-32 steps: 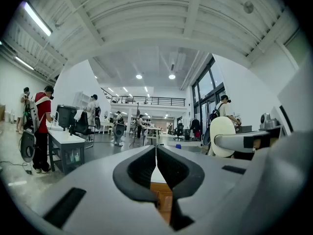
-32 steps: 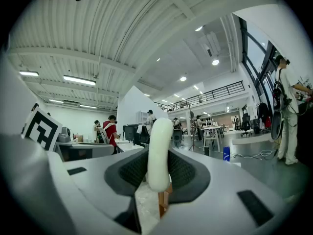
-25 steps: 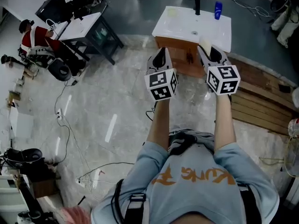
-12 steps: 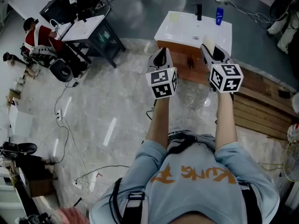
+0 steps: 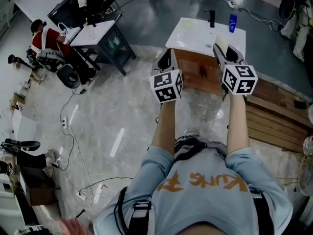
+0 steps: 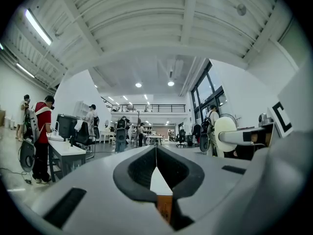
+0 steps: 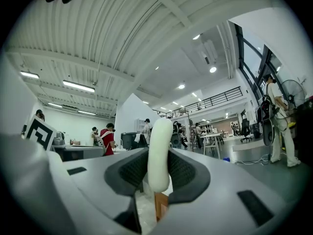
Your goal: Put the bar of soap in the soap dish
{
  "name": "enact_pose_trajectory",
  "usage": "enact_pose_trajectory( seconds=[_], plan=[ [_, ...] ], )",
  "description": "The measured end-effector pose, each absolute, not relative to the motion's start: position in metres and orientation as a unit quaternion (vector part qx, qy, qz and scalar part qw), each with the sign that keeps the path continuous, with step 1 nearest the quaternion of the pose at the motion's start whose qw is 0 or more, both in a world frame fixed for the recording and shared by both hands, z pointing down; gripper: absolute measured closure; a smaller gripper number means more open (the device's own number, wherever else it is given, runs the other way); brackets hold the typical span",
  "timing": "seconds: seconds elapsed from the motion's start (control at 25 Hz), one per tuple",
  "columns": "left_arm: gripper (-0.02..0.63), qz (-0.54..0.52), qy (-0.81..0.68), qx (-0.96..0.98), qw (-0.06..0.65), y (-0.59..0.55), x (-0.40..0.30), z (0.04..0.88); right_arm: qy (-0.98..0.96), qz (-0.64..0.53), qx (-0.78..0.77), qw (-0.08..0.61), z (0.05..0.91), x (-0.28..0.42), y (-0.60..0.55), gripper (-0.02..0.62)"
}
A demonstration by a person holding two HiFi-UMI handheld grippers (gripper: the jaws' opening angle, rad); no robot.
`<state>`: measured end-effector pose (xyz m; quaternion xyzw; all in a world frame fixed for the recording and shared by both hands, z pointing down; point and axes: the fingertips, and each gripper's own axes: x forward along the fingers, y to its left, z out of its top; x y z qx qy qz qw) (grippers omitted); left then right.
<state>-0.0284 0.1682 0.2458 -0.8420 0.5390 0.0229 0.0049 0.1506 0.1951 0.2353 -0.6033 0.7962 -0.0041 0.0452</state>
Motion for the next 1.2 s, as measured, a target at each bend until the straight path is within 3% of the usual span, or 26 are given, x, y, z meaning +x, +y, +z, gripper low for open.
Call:
enact_pose_trajectory(
  seconds=[0.48,0.76,1.2],
  plan=[
    [0.581,0.038,0.544,-0.838,0.013,0.1,-0.031,0.235,0.792,0.023,-0.608,0.058,0.221,0.167,0.139,0.465],
    [0.581,0.005,0.512,-0.859,-0.002,0.021,0.015,0.272,0.77,-0.017,-0.635,0.058,0.262,0.212,0.067,0.465],
    [0.581,-0.03,0.499,-0.863,-0.07,-0.125,0.029,0.321,0.77,-0.068,-0.633,0.038,0.302,0.215,-0.078,0.465]
  ],
)
